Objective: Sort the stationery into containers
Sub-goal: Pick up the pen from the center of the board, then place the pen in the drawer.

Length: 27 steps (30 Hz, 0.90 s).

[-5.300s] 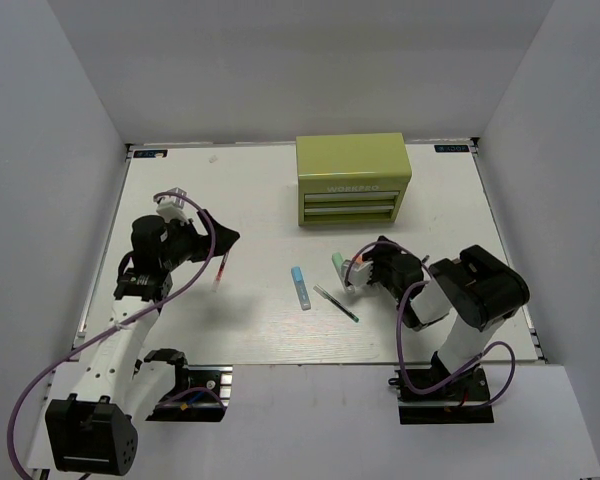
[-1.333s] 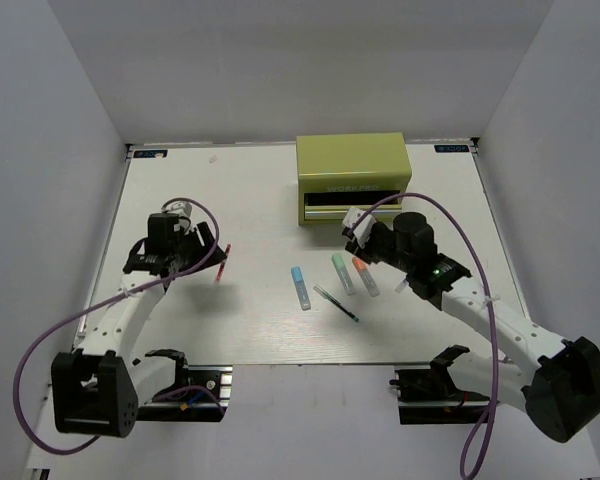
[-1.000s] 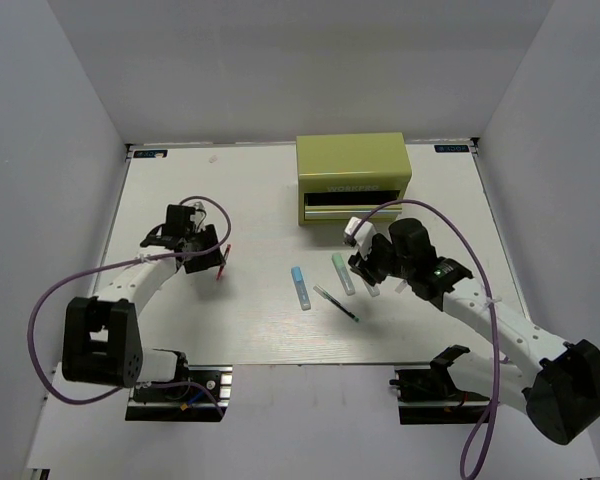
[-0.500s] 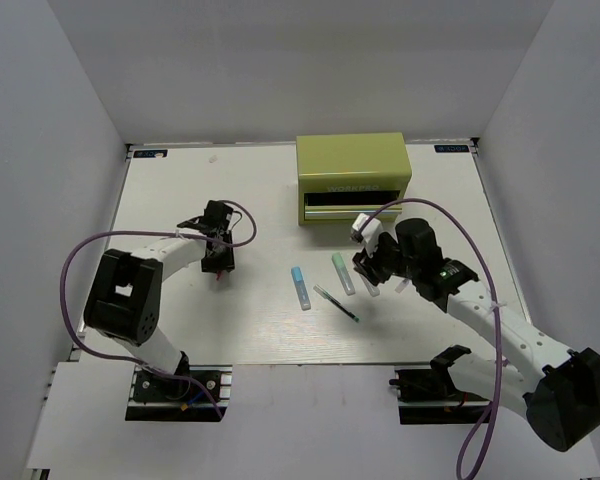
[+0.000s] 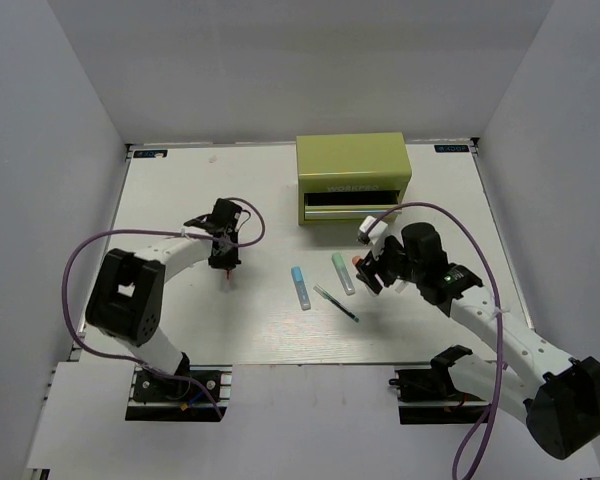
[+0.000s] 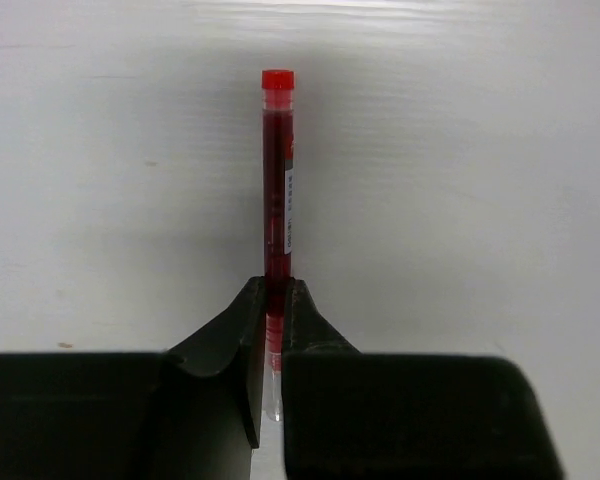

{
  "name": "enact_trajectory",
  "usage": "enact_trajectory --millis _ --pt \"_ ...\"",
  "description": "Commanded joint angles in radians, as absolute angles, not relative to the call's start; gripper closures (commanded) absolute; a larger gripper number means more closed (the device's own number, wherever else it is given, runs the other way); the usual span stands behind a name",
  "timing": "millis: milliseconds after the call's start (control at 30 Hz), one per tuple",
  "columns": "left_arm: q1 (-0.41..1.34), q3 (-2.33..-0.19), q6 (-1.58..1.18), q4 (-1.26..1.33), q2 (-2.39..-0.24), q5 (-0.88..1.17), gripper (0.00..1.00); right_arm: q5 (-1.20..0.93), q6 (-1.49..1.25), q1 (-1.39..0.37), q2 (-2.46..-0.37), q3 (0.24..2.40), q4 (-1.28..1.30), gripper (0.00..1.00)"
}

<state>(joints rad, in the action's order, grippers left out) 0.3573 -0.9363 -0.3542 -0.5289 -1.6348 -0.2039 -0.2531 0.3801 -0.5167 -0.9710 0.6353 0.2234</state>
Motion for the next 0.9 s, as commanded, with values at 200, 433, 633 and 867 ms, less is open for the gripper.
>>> enact_trajectory --millis 200,433,633,867 --pt "0.439 -1.038 -0.154 -0.379 -1.278 0.234 1.00 -0.298 0.347 -0.486 -0.934 0.589 0.210 0.18" --pt "0.483 -1.199 -0.088 -0.230 -1.385 0.426 1.00 -0.279 0.310 -0.459 -0.916 0.588 0.193 0.90" --pt "0.554 -1.343 0.095 -0.201 -1.483 0.486 1.00 -0.270 0.298 -0.437 -0.864 0.558 0.192 0.99" --pt "0.609 -1.545 0.221 -0.212 -1.652 0.408 1.00 -0.275 0.285 -0.407 -0.821 0.535 0.195 0.94"
